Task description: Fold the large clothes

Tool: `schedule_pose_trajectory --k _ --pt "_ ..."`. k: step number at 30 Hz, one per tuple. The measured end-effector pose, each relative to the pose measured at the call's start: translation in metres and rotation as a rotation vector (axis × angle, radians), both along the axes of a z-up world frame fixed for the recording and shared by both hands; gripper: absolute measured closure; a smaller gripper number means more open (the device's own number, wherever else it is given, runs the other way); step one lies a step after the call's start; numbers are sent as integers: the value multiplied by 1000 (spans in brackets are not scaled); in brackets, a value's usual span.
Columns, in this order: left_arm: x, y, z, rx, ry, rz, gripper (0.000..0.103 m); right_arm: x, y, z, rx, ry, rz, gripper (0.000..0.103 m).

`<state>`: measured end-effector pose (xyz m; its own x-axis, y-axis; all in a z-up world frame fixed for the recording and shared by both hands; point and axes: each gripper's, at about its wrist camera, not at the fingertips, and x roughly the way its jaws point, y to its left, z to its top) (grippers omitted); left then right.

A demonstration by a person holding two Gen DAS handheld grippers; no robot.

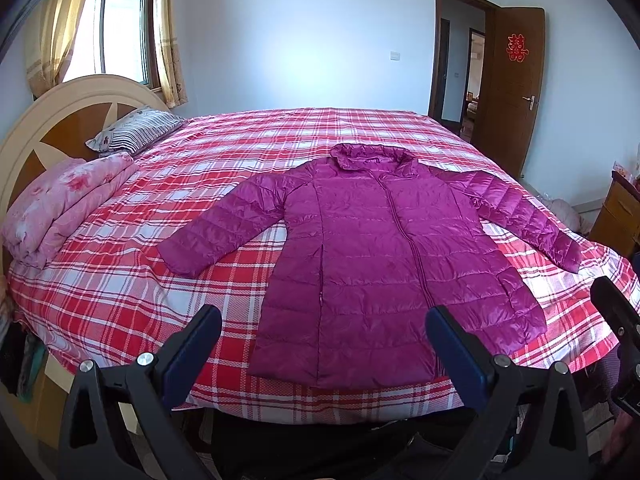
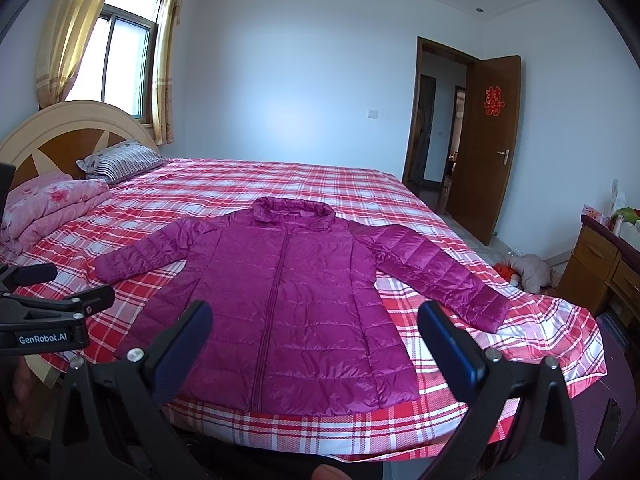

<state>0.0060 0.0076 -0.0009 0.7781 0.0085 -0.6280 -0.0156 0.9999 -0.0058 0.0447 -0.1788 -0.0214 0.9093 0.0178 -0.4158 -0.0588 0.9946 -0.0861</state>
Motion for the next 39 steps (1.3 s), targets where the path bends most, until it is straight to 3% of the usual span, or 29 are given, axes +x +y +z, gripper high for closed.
schedule_pose_trajectory --k 39 --pt "2 -2 -8 -2 13 -10 1 0 8 -7 5 10 6 0"
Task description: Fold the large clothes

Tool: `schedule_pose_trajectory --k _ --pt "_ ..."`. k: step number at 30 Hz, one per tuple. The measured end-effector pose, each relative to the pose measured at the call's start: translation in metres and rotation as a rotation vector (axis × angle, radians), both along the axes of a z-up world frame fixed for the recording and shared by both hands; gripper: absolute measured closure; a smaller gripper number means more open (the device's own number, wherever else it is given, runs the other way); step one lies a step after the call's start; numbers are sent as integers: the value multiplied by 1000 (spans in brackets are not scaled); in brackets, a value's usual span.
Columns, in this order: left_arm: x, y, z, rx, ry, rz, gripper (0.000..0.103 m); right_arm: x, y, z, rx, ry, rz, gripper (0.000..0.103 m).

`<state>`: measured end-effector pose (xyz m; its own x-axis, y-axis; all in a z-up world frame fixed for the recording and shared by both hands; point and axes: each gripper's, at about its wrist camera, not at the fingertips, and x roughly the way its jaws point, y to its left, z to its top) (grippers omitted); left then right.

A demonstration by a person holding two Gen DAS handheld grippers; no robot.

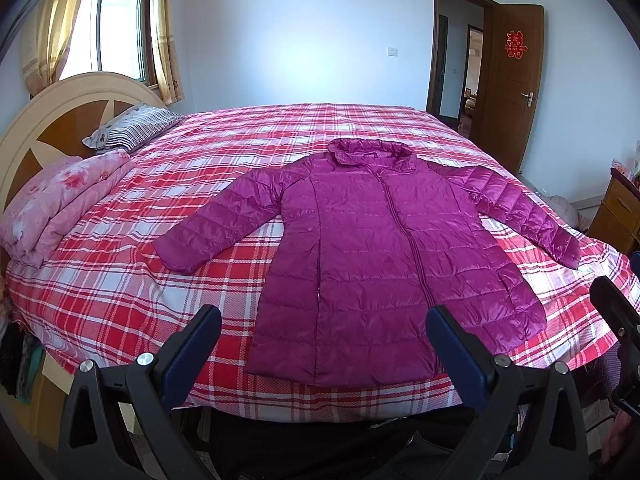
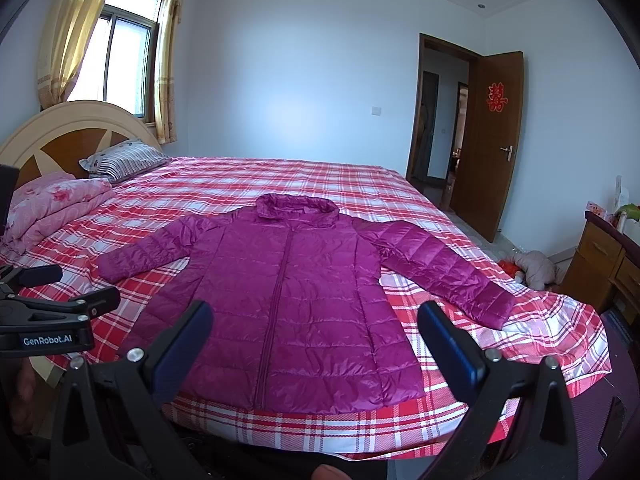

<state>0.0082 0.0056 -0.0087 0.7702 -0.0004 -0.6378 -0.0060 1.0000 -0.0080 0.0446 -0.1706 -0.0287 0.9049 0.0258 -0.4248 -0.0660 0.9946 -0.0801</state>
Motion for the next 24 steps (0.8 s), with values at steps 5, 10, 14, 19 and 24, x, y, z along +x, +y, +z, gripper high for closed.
schedule_pose_trajectory --k 5,10,14,19,24 --pt "3 0 -3 4 8 -3 1 0 -1 1 3 1 0 0" --pt "13 1 -11 14 28 -8 1 5 0 -9 17 23 11 0" --pt "29 -3 -19 65 18 -23 1 19 -11 -17 40 52 35 0" --pt "70 -1 -37 99 32 -13 1 53 -57 -36 83 103 -22 0" --pt "119 -4 -65 153 32 -8 1 87 -130 -65 145 158 -169 0"
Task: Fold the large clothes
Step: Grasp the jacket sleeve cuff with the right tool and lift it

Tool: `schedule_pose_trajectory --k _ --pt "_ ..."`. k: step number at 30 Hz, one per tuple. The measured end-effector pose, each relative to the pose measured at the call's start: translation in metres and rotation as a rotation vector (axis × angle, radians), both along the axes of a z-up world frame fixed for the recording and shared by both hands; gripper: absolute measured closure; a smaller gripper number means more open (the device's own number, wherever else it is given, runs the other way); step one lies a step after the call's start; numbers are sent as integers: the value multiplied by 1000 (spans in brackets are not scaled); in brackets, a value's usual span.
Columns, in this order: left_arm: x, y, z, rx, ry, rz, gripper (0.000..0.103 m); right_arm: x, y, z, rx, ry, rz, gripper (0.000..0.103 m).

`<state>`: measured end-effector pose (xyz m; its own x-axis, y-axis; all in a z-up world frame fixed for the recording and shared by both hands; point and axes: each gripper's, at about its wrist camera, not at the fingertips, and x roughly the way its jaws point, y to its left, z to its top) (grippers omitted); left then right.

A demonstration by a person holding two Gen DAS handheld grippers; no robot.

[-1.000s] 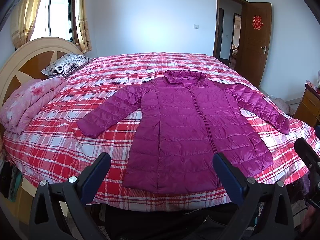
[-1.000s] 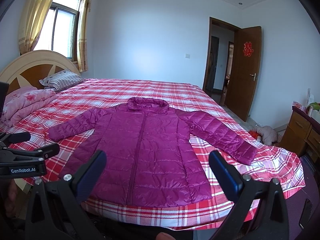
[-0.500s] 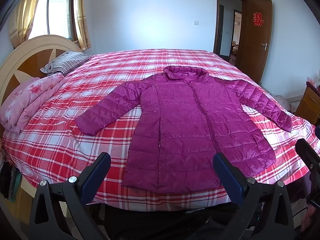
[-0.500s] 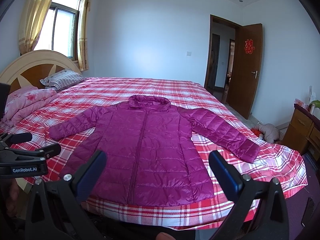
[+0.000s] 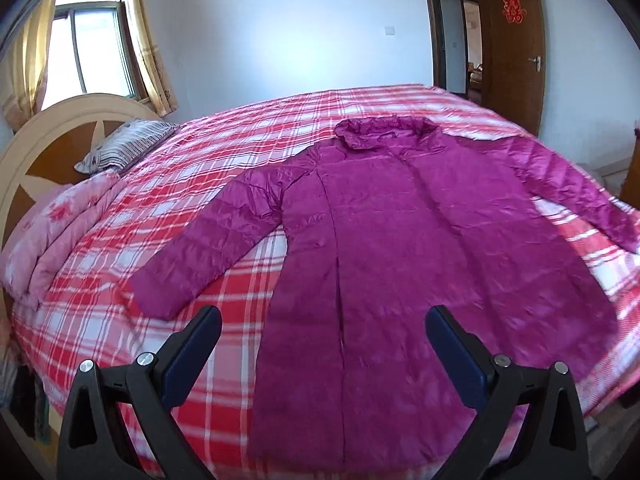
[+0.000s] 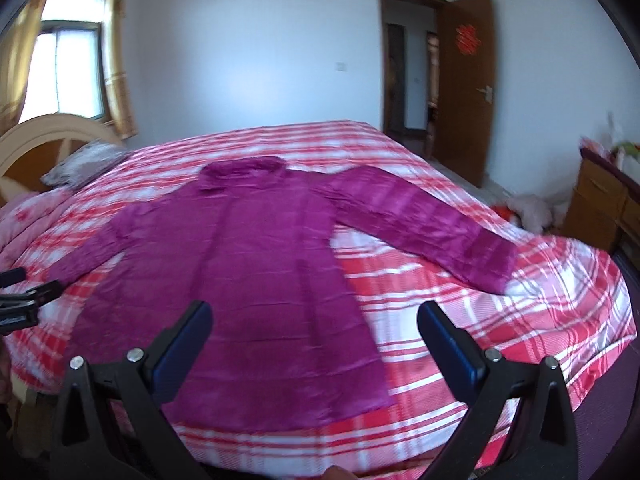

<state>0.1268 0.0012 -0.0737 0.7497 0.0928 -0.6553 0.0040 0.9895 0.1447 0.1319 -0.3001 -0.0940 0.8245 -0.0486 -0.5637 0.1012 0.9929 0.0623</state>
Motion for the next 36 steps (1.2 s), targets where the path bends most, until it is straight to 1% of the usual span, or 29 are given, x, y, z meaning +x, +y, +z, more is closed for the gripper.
schedule_pose_trajectory --k 4,5,6,7,9,11,15,19,20,21,22,23,24,26,29,35,36 --pt "42 -10 -27 12 31 -20 1 34 -73 -26 53 88 -153 0" --pt "52 -13 -32 10 39 -26 1 40 -84 -28 62 101 -178 0" --pt "59 -14 -35 12 45 -24 1 50 -109 -33 88 119 -227 0" --pt "67 -16 -38 15 51 -19 1 55 -121 -34 99 127 -249 0" --pt "81 -18 -42 14 56 -8 1 71 -154 -38 114 155 -311 4" --pt "94 -17 -46 7 66 11 1 86 -180 -42 137 167 -354 11" --pt "105 -14 -51 -14 92 39 1 109 -215 -49 160 216 -411 15" --pt "104 -13 -57 -33 111 34 1 124 -219 -61 171 276 -406 18" --pt "104 -13 -57 -37 112 31 1 124 -215 -59 140 263 -401 28" --pt "103 -14 -57 -38 115 30 1 126 -211 -59 116 268 -382 31" --pt "102 -14 -57 -40 115 29 1 128 -208 -59 98 269 -362 51" --pt "101 -14 -56 -43 115 27 1 133 -207 -62 113 282 -323 76" --pt "100 -13 -54 -51 111 26 1 134 -206 -64 131 295 -291 79" --pt "98 -10 -50 -63 101 28 1 131 -204 -61 115 282 -283 85" --pt "96 -3 -45 -80 91 34 1 128 -204 -46 105 240 -290 87" --pt "96 11 -43 -121 89 55 1 128 -190 12 -26 118 -281 89" --pt "96 13 -44 -129 89 58 1 128 -183 29 -59 85 -269 89"
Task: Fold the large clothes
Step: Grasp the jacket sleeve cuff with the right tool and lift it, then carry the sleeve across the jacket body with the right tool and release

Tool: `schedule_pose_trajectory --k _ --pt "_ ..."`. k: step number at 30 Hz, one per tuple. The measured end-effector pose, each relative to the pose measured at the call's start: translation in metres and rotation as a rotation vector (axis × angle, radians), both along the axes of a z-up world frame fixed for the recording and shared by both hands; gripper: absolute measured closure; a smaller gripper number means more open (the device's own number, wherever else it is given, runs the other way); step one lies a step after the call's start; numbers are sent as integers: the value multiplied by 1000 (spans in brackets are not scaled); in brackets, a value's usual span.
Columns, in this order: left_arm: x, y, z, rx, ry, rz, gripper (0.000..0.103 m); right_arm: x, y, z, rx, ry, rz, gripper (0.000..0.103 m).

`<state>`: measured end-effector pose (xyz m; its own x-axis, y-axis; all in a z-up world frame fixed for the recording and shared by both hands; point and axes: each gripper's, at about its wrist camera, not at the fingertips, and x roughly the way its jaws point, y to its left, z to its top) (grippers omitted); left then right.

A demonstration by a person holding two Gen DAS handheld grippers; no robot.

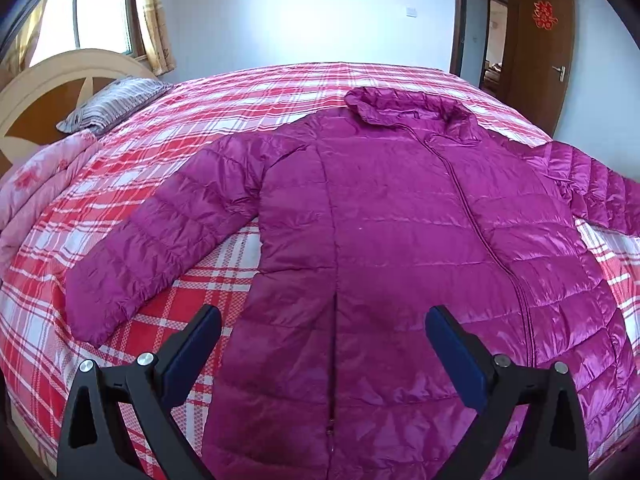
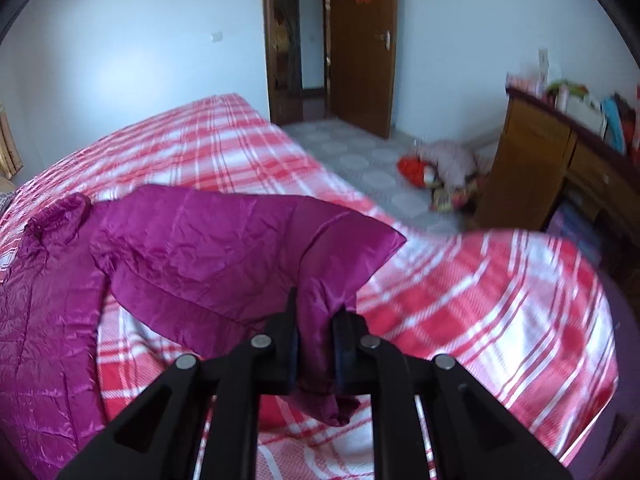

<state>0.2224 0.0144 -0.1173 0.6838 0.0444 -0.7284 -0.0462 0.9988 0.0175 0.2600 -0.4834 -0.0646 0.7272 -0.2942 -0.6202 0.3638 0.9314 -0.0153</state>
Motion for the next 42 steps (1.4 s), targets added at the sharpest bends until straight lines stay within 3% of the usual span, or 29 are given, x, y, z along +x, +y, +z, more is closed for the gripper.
schedule_pose_trajectory --k 8,17,25,30,42 --pt "-4 8 -3 -29 3 1 1 11 73 83 -234 -153 148 89" --pt "-10 20 -7 -57 10 11 1 34 177 102 -384 -194 367 89" --pt "-11 42 -16 -81 29 46 1 57 263 72 -474 -135 557 89" --pt "-12 52 -22 -85 41 64 1 65 295 52 -481 -90 630 89" --pt "-5 58 -29 -35 72 52 1 89 354 -13 -390 37 766 89"
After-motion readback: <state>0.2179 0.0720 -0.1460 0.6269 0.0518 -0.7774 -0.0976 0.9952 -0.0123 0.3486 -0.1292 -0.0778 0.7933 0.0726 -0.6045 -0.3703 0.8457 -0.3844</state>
